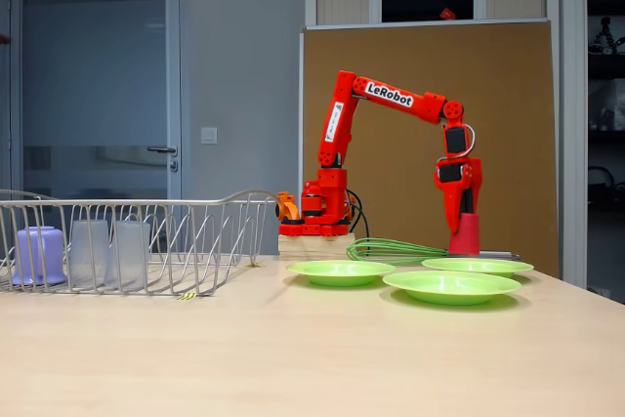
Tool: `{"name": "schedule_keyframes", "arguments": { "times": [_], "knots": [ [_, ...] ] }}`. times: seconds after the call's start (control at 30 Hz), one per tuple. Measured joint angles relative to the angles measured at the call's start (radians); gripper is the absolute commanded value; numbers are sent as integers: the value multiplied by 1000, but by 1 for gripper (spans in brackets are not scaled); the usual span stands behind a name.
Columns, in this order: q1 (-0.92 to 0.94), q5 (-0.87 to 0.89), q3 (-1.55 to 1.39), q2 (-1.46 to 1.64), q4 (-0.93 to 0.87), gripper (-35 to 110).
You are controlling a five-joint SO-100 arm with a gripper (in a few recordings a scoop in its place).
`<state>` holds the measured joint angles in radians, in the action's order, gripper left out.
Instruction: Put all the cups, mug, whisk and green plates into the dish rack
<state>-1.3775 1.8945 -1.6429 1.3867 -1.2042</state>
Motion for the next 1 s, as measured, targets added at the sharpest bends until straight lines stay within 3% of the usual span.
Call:
{"name": "schedule_keyframes", "arguments": {
  "times": [0.3,0.5,0.73,1.0],
  "knots": [
    [126,-252,117,146,-301,17],
    [305,-537,123,310,-497,18],
    [684,-1049,107,512,-572,17],
    [1206,-1726,183,514,-548,18]
  ]
}}
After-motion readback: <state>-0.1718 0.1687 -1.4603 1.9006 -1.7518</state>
